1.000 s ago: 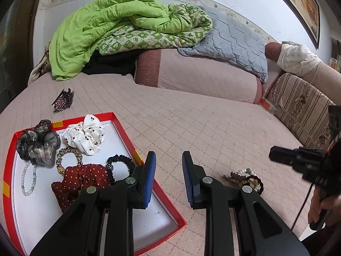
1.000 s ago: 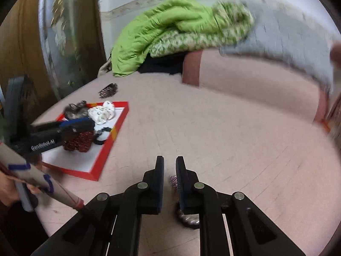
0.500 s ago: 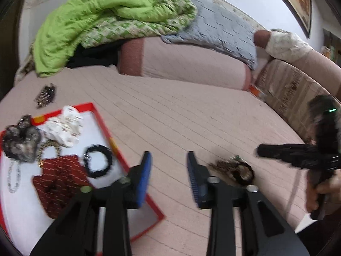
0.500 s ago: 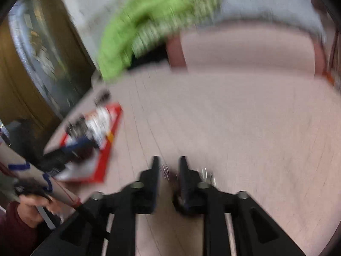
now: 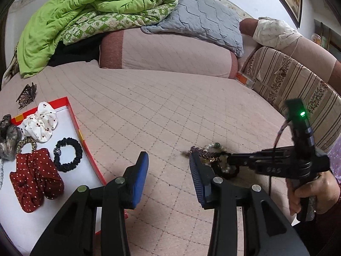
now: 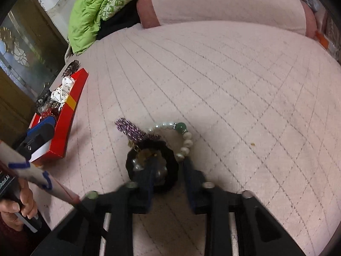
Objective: Organize jewelry
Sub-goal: 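Grasp the pearl pendant with the left gripper while right holds the black hair tie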
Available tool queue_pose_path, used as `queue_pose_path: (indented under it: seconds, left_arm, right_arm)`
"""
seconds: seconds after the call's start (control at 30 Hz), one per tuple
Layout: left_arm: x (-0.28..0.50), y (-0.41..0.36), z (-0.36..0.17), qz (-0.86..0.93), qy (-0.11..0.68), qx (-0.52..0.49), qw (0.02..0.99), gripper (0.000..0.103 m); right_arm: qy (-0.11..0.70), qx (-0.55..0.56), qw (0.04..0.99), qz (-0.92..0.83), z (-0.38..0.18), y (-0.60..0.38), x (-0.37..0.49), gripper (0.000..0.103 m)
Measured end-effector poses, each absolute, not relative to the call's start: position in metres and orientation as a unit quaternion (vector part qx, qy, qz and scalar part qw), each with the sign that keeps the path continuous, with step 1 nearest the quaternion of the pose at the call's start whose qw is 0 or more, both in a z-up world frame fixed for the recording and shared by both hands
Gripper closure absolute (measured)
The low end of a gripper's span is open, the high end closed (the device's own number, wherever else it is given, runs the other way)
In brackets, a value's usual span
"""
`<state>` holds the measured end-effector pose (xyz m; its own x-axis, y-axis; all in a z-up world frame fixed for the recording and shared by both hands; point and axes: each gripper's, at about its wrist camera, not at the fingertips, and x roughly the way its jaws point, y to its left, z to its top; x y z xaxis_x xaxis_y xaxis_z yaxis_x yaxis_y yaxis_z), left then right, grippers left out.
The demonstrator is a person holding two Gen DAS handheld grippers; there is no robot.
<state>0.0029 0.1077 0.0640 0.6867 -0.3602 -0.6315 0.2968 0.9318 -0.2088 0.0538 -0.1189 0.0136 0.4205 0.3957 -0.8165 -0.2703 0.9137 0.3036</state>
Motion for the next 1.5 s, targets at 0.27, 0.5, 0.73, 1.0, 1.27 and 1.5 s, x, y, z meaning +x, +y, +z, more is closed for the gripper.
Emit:
queue_pose_path:
  seconds: [0.27,0.5,0.73,1.0,1.27,1.5]
  left_arm:
    - [0.002,0.119,0.071,-0.163,0.337,-0.052,0.926,0.065]
    - [0.004,0.114,0.068,-0.186,0.349,-0.057,0.917,0.065]
    - [0.016,0.109,0.059,-0.204,0.376,-0.089,0.899,0.065]
    - [0.017,0.071,0.041,-0.261,0.414,-0.095,0.867,0.066]
    - [0.012,0.034,0.025,-0.255,0.432,-0.06,0.863,0.069]
    - [0.007,0.004,0.017,-0.228,0.43,0.028,0.873,0.069]
  right_arm:
    - [0.332,0.223,0.836,0.375,0.088,-0.136,0.029,0.092]
    - [0.324,0.225,0.852,0.344,0.09,-0.145,0.026,0.092]
    - [0.315,0.25,0.857,0.323,0.093,-0.169,0.027,0.092]
    - [0.311,0.27,0.858,0.308,0.095,-0.185,0.028,0.092]
    - [0.312,0.277,0.855,0.308,0.096,-0.19,0.028,0.092]
    - [0.306,0.282,0.85,0.324,0.101,-0.183,0.031,0.092]
